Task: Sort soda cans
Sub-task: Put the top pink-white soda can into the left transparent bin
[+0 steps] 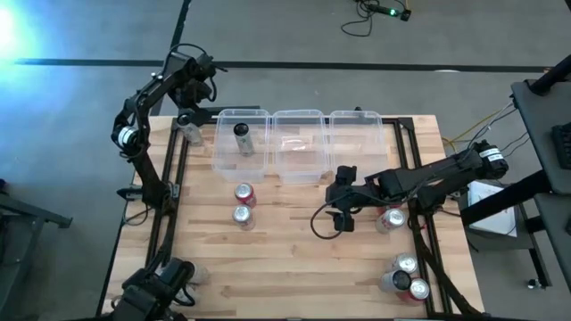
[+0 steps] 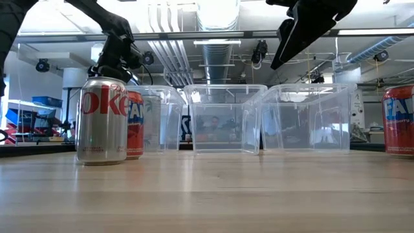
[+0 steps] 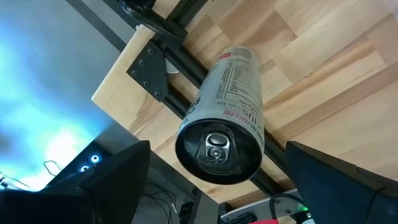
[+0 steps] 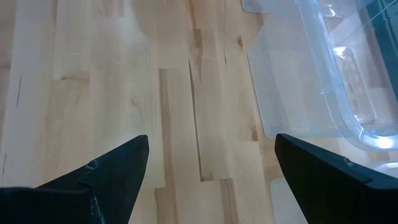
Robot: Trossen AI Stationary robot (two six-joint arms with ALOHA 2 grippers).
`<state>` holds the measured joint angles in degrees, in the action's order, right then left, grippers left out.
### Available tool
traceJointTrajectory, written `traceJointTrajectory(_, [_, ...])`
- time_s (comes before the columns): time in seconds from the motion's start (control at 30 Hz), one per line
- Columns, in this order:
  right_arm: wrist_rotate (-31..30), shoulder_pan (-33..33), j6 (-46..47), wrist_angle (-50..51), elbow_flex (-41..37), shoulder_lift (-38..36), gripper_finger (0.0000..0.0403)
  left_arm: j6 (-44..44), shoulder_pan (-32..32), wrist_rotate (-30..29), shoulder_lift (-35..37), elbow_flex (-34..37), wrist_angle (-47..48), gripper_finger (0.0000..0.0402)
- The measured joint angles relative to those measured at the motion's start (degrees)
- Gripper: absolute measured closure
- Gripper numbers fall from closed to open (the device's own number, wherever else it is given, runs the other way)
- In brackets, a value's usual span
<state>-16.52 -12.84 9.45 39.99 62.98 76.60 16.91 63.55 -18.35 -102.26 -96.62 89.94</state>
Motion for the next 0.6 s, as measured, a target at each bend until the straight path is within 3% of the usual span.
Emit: traceJointTrajectory(0.6, [0.0, 0.0, 0.4, 0.0, 0.0, 0.0, 0.0058, -0.6, 0.1, -0.6, -4.9, 0.0, 0.1, 0.0047])
